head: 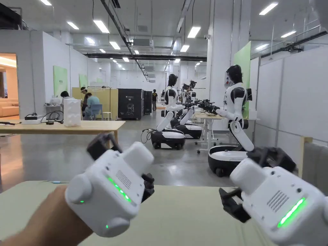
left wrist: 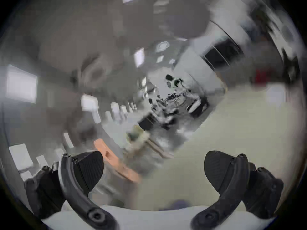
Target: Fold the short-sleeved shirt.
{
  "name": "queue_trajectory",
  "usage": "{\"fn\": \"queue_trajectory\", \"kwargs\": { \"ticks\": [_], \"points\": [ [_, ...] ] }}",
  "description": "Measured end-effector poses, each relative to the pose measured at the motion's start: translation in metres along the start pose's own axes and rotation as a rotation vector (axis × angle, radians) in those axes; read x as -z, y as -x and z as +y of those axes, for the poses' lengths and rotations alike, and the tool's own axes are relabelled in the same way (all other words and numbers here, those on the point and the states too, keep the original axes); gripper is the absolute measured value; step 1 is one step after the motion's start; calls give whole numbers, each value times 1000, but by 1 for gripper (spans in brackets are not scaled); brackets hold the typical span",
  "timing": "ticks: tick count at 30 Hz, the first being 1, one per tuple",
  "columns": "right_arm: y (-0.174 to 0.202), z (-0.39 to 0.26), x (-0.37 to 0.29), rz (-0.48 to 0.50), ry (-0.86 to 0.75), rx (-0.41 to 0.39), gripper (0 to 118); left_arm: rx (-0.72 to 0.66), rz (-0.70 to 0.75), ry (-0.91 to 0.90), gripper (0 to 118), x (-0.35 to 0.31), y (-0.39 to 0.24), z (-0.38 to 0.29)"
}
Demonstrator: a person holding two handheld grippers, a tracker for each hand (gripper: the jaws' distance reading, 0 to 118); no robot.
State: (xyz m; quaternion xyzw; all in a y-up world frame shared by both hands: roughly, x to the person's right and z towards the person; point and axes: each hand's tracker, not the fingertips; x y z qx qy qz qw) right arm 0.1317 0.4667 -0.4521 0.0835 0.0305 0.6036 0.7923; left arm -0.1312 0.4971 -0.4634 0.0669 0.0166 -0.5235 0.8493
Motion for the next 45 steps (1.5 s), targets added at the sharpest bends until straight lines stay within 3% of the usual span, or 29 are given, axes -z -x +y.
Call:
{"fn": "queue_trajectory", "kwargs": {
  "ticks": [1,3,4,5,6,7,9,11,12,13,15,16,17,18,19,22,24,26,28,30,33,34,35,36,37,40,45],
  "points": [
    [13,-1,-1,8,-42,-376,118,323,50,-79,118,-2,-8,4],
    [32,-9,0,36,-67,-928,118,874,157,-203,118,0,-23,3],
    [35,-11,1,83,-62,-1082,118,1082,171,-242,118,-1,-28,0],
    [35,-9,4,132,-29,-1111,118,1175,169,-247,118,-1,-32,0],
    [36,-4,7,192,32,-1070,118,1184,111,-232,118,-3,-36,4],
    [34,-3,10,248,85,-1030,118,1102,-6,-197,118,-6,-37,12],
    [31,1,13,222,119,-910,118,854,-114,-74,118,-5,-33,20],
    [23,1,12,162,109,-623,118,574,-129,-39,118,-6,-31,20],
    [18,3,11,148,126,-432,118,413,-134,-48,118,-6,-25,14],
    [11,5,9,122,146,-178,118,220,-124,-30,118,-7,-23,8],
    [-5,3,3,82,148,359,118,-146,-75,25,118,-10,-21,-5],
    [-13,-4,1,67,168,700,118,-376,-56,72,118,-10,-20,-15],
    [-16,-14,0,74,198,952,118,-586,-53,146,118,-9,-21,-23],
    [-16,-22,-1,71,219,1122,118,-766,-72,204,118,-8,-24,-28],
    [-13,-23,-1,41,227,1206,118,-862,-68,254,118,-7,-28,-33],
    [1,-26,-5,-89,213,1308,118,-1055,-19,282,118,-5,-44,-38],
    [13,-23,-2,-91,197,1344,118,-1193,57,270,118,-7,-43,-35],
    [16,-23,1,-68,211,1319,118,-1308,31,245,118,-9,-32,-39],
    [16,-19,1,-59,218,1270,118,-1249,36,236,118,-8,-24,-33],
    [11,-21,-1,-73,202,1266,118,-1139,85,214,118,-8,-18,-29],
    [2,-22,-2,-88,197,1292,118,-1136,72,199,114,-12,-11,-26],
    [0,-22,-2,-85,199,1296,111,-1136,55,196,91,-12,-10,-26],
    [-2,-21,-2,-85,199,1290,89,-1126,26,173,49,-14,-8,-25],
    [-2,-20,-3,-93,200,1275,47,-1107,23,164,5,-14,-9,-24],
    [-3,-19,-2,-108,203,1264,1,-1095,30,178,0,-11,-8,-22],
    [-5,-24,1,-72,218,1335,0,-1138,-16,164,0,-13,-7,-25],
    [-5,-26,1,-81,232,1316,0,-1112,-9,170,0,-13,-14,-25]
  ]
}}
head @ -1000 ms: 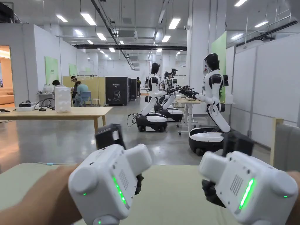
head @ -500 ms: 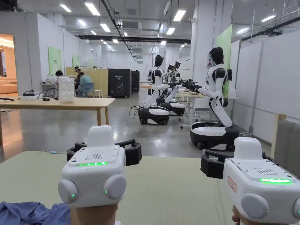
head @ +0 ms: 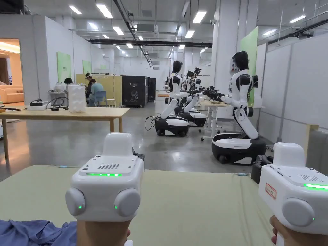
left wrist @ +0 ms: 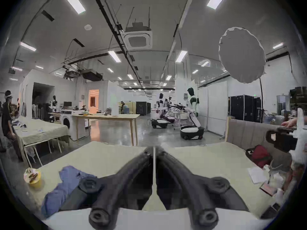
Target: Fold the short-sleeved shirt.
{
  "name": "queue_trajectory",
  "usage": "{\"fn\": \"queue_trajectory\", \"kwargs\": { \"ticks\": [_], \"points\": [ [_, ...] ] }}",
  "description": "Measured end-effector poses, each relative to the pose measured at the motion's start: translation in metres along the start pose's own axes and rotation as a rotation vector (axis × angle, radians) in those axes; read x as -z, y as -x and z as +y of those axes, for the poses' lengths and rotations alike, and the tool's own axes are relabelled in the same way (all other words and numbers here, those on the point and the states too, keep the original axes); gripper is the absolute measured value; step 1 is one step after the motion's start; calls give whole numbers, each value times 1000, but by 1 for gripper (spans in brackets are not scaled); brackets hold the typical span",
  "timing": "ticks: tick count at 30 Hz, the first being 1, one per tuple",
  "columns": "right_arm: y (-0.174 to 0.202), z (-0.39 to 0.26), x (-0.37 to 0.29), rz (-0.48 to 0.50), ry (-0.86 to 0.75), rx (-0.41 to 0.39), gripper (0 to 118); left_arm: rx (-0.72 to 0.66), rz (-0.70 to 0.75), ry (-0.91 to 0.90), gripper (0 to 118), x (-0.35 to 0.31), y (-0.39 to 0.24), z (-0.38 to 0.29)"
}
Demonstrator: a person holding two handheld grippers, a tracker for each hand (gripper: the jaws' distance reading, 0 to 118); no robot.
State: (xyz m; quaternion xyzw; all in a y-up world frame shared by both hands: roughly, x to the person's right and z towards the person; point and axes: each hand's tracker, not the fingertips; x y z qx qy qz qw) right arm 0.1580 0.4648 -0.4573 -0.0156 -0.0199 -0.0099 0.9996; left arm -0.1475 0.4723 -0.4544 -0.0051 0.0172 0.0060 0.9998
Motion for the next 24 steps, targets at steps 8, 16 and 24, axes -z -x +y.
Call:
{"fn": "queue_trajectory", "kwargs": {
  "ticks": [8,16,24],
  "points": [
    [6,-5,1,66,27,-9,0,-11,-13,62,0,5,1,-5],
    [75,-29,12,401,143,-83,0,-105,214,266,0,1,72,-40],
    [182,-92,25,668,261,-102,0,-117,429,477,0,-11,168,-107]
  ]
}}
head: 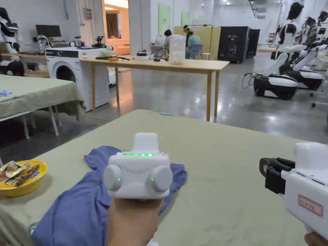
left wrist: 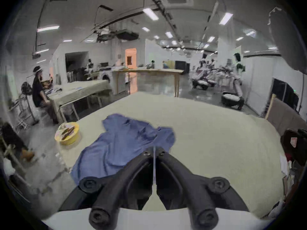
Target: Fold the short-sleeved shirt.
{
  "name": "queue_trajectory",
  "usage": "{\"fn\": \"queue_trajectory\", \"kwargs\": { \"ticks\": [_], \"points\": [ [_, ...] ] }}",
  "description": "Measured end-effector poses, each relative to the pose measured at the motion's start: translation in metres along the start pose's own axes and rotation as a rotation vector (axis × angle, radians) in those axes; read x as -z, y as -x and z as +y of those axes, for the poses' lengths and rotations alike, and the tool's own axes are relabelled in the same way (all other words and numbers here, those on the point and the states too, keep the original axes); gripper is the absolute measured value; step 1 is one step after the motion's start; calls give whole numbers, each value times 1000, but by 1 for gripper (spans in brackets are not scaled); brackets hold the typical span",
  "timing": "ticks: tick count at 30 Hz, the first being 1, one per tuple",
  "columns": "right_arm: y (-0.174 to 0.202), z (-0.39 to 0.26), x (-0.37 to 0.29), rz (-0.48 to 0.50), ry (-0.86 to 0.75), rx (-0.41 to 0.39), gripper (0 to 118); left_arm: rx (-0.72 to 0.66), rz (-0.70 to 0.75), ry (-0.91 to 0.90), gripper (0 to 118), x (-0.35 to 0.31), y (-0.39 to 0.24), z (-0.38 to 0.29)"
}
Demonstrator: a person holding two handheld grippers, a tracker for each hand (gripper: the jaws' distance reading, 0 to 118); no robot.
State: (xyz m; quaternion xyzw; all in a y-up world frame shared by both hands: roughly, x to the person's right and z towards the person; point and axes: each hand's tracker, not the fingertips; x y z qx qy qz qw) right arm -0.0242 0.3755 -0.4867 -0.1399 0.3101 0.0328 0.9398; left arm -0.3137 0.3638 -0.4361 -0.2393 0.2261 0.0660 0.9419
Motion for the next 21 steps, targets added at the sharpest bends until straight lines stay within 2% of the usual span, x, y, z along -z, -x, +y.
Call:
{"fn": "queue_trajectory", "kwargs": {
  "ticks": [6,12,13,14,16,17,19,21],
  "points": [
    [23,-21,46,80,57,-2,0,-13,80,66,0,34,37,-13],
    [25,-28,67,100,83,6,0,91,98,130,2,87,52,-3],
    [23,-30,68,100,87,2,0,125,70,172,14,105,55,3],
    [23,-31,67,101,92,-5,0,133,35,212,36,121,60,9],
    [19,-35,66,96,99,-12,0,153,37,280,111,157,69,25],
    [17,-37,68,94,106,-15,0,162,45,263,115,171,71,33],
    [16,-41,75,90,118,-25,0,228,120,260,113,194,71,45],
    [17,-45,84,99,136,-24,0,211,110,302,113,222,76,46]
  ]
}}
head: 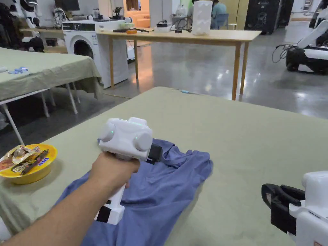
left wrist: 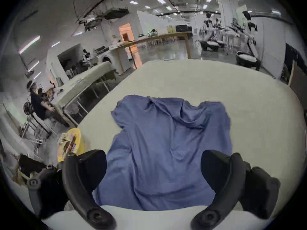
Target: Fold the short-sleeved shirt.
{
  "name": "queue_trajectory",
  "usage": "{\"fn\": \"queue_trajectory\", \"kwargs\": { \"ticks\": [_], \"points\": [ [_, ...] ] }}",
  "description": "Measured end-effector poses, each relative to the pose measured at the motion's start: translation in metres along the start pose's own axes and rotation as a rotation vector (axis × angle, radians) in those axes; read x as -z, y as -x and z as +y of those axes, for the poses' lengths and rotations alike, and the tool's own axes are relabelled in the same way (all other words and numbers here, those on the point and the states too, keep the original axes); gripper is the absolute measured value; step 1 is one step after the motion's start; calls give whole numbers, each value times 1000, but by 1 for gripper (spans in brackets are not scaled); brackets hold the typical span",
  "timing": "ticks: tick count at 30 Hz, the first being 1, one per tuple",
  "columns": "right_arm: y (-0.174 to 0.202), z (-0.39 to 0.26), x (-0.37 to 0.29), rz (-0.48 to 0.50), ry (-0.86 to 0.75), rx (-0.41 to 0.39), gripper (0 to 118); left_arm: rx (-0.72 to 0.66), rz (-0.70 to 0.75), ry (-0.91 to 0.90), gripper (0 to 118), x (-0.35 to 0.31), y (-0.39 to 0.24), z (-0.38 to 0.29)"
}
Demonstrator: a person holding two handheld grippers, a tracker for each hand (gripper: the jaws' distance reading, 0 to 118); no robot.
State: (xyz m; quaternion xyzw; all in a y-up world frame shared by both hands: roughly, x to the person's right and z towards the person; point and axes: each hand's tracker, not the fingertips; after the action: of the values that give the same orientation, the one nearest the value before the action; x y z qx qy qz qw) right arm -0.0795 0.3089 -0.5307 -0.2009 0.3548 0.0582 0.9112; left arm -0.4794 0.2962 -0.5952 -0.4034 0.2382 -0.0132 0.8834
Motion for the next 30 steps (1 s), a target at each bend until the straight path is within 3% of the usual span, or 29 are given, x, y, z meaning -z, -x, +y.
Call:
{"fn": "queue_trajectory", "kwargs": {
  "ticks": [3,4,7,11,15,18,21,25,30],
  "points": [
    [4,-4,19,23,17,18,0,-37,-60,167,113,46,-1,-3],
    [6,-6,25,30,22,21,0,-24,-17,202,112,61,-4,-9],
    [11,-11,41,50,42,16,0,-10,-2,223,109,88,-6,-25],
    [12,-15,53,67,61,15,0,-14,-3,248,83,104,-2,-37],
    [12,-16,60,74,68,23,0,-19,-8,271,77,110,-1,-43],
    [13,-16,59,78,65,31,0,-22,-36,281,63,113,-5,-49],
    [14,-16,56,77,63,27,0,-7,-37,262,43,113,-12,-51],
    [11,-17,50,66,61,31,0,19,-29,249,1,112,-17,-51],
    [8,-19,46,55,59,43,0,28,-52,255,0,107,-14,-49]
  ]
}}
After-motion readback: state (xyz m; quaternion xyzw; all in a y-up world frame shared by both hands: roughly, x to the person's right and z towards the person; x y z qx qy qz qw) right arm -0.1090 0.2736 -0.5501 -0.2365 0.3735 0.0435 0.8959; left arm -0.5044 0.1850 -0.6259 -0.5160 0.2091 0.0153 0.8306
